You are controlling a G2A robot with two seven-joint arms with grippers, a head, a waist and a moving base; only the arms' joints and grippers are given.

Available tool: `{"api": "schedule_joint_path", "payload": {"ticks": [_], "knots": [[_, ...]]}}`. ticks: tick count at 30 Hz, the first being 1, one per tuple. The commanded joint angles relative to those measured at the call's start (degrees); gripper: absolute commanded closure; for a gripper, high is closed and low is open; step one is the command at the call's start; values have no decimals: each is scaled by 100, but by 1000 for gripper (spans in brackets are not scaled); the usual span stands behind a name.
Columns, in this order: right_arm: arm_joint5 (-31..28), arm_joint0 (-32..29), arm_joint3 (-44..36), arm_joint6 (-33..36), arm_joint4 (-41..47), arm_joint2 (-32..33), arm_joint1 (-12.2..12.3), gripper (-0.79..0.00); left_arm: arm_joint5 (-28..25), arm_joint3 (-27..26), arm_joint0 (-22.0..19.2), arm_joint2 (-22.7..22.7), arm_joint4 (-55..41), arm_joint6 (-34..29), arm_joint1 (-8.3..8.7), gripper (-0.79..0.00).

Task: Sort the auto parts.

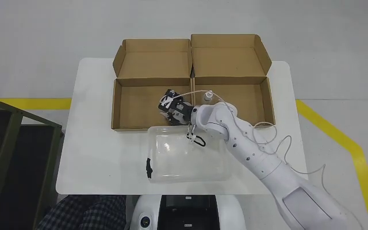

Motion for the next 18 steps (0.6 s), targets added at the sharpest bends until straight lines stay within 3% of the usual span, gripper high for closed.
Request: {"api": "schedule_joint_path", "payload": {"ticks": [1,9,18], "knots": [[-35,-6,-12,-47,32,27,-7,-271,0,0,0,0,0,0,0,-785],[-302,-152,-373,-284,77,279,43,-271,0,0,0,0,0,0,0,-785],[-691,-795,-1440,-473,-125,854,271,-277,0,0,0,0,0,0,0,-785]]}}
